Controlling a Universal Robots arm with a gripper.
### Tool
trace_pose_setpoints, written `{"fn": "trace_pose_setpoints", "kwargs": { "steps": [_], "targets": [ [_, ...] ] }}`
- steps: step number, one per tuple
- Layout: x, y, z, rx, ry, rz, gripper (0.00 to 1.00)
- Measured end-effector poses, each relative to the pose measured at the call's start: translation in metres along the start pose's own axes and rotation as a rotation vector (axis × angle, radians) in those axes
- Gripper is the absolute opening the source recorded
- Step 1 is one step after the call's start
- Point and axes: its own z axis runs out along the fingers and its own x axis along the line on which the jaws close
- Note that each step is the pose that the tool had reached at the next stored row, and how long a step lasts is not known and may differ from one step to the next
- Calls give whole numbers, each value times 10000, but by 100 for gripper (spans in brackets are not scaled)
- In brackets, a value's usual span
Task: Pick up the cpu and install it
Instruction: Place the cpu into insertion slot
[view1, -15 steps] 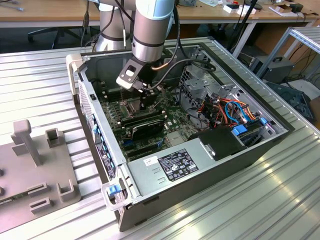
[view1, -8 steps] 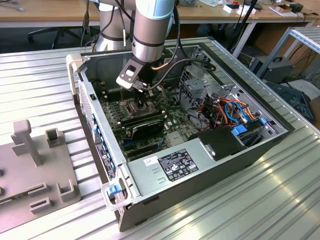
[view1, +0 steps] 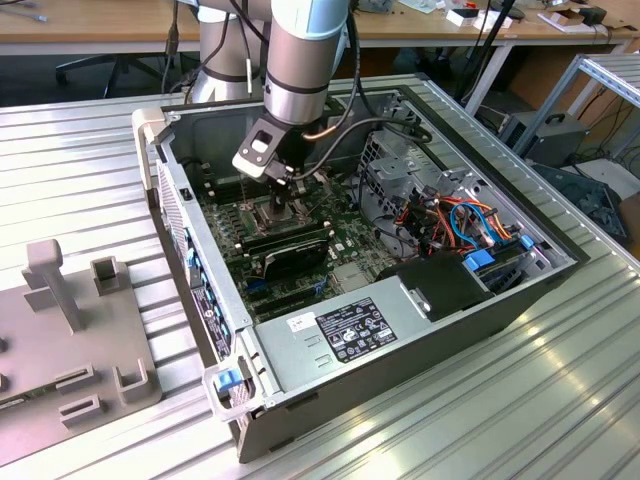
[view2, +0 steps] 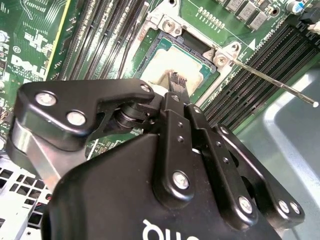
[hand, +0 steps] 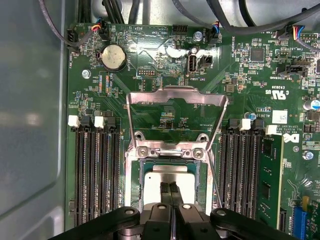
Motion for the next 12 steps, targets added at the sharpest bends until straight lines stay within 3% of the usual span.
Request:
{"fn": "trace_pose_setpoints", "kwargs": {
  "steps": [2,12],
  "targets": [
    [0,-1,33,2,-4,0,11],
    [-1,-1,54,2,-4,0,11]
  ]
}}
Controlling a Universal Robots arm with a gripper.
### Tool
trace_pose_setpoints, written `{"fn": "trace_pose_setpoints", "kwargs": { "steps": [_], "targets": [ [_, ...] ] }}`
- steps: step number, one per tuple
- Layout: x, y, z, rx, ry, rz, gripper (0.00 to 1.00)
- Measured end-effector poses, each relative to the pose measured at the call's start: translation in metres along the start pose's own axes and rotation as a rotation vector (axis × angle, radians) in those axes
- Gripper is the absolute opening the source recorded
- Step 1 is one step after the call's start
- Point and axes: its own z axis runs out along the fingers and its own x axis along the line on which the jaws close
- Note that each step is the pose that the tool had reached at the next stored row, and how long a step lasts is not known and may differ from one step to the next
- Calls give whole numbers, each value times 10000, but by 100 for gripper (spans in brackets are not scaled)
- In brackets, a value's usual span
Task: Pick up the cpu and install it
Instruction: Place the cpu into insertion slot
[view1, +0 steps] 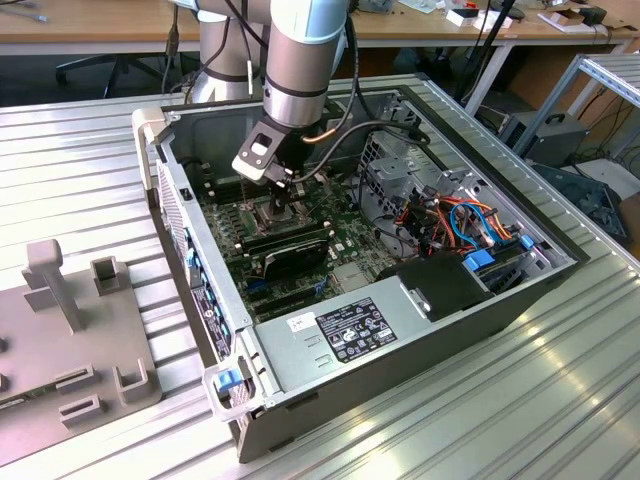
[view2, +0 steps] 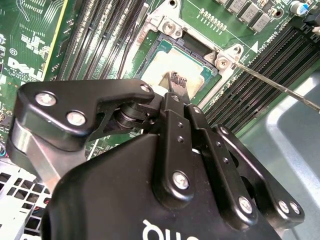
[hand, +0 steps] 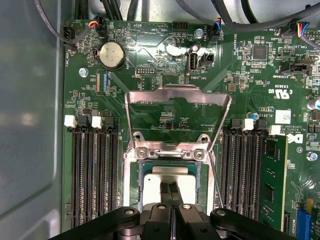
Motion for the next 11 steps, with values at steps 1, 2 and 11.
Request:
{"fn": "trace_pose_setpoints", "kwargs": {
  "steps": [1,2,11],
  "targets": [
    [0,0,1,-1,1,1,11],
    [1,0,2,-2,3,0,11],
    [0,0,3,-3,5,1,11]
  ]
}}
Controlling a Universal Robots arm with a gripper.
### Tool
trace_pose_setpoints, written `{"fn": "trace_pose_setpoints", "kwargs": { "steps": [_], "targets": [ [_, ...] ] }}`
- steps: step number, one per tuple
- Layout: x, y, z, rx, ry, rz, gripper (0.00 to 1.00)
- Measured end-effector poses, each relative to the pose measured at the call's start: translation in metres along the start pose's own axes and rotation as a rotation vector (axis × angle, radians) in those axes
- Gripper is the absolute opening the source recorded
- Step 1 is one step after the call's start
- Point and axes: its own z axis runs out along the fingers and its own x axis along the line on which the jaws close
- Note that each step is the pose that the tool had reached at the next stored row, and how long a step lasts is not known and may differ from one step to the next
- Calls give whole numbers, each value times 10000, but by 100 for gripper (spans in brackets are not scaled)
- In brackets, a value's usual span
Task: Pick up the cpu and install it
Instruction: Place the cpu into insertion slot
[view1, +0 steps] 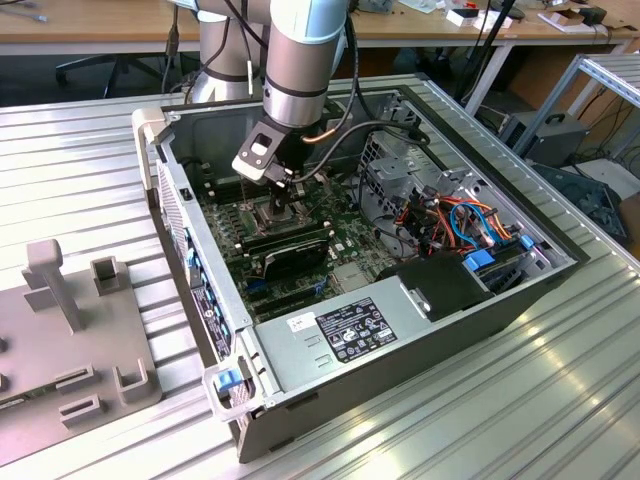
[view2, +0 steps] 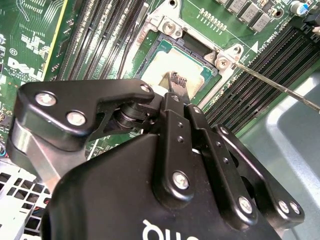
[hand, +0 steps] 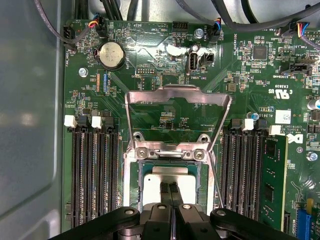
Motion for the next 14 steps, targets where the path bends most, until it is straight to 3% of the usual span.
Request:
{"fn": "trace_pose_setpoints", "kwargs": {
  "steps": [14],
  "targets": [
    [-9,0,-8,-1,1,0,11]
  ]
}}
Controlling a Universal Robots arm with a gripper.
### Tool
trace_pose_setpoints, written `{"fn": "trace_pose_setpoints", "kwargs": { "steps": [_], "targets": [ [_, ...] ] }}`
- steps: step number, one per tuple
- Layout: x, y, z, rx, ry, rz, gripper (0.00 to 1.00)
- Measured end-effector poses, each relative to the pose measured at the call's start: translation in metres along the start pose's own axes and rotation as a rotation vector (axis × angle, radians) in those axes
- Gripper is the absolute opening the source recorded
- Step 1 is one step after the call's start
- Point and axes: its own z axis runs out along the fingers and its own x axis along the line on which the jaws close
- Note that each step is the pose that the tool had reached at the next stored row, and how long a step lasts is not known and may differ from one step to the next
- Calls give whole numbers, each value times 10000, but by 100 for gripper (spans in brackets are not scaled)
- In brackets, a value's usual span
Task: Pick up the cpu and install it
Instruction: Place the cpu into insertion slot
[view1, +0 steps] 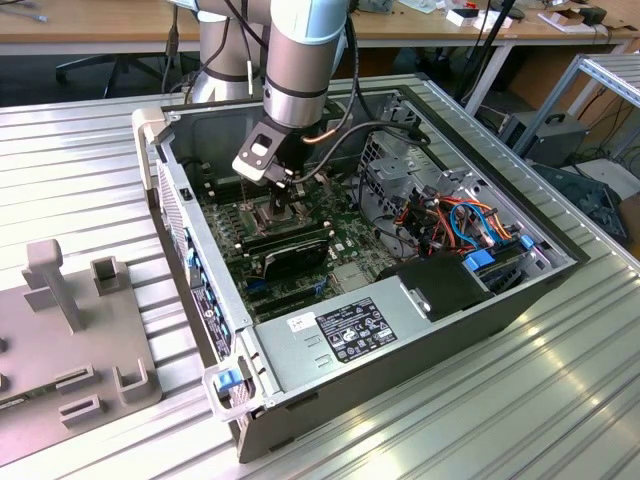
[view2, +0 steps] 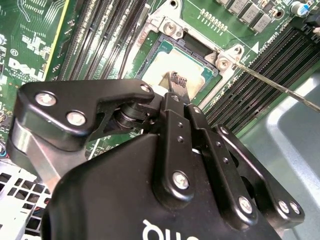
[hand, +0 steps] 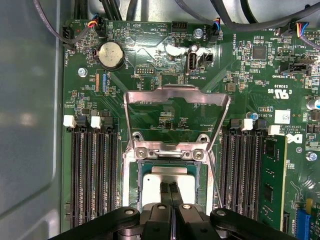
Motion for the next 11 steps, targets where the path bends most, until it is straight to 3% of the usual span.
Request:
{"fn": "trace_pose_setpoints", "kwargs": {
  "steps": [5,11],
  "targets": [
    [0,2,-126,1,-1,0,11],
    [-1,5,-364,1,-1,0,11]
  ]
}}
